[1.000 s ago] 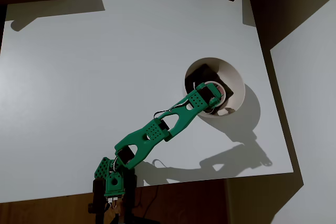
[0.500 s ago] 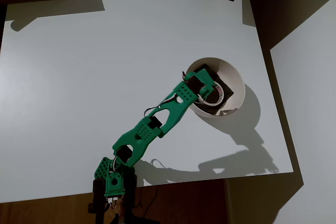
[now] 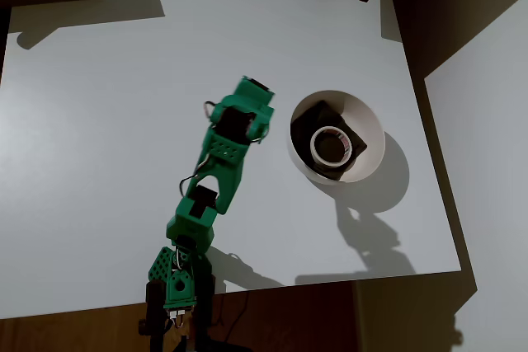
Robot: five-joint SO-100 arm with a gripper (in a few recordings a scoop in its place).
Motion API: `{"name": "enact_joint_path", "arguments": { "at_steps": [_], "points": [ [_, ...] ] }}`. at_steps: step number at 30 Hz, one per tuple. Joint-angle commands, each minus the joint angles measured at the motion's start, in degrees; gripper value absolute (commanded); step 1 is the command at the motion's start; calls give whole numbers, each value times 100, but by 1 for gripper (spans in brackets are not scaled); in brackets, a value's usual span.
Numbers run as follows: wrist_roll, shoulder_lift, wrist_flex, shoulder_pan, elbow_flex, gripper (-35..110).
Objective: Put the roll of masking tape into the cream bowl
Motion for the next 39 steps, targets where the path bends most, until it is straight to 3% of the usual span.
{"name": "enact_joint_path", "arguments": {
  "at_steps": [1,7,11,22,32,39],
  "points": [
    [-132,1371,501,-747,448,-8],
    [-396,2909,492,-1934,1916,-8],
    [-712,4307,-18,-2522,3788,-8],
    [-1310,7225,-1951,-2716,8886,-8],
    [-1327,8868,-2584,-2865,11628,-8],
    [-1283,10477,-2373,-2979,13184,-8]
  ]
}}
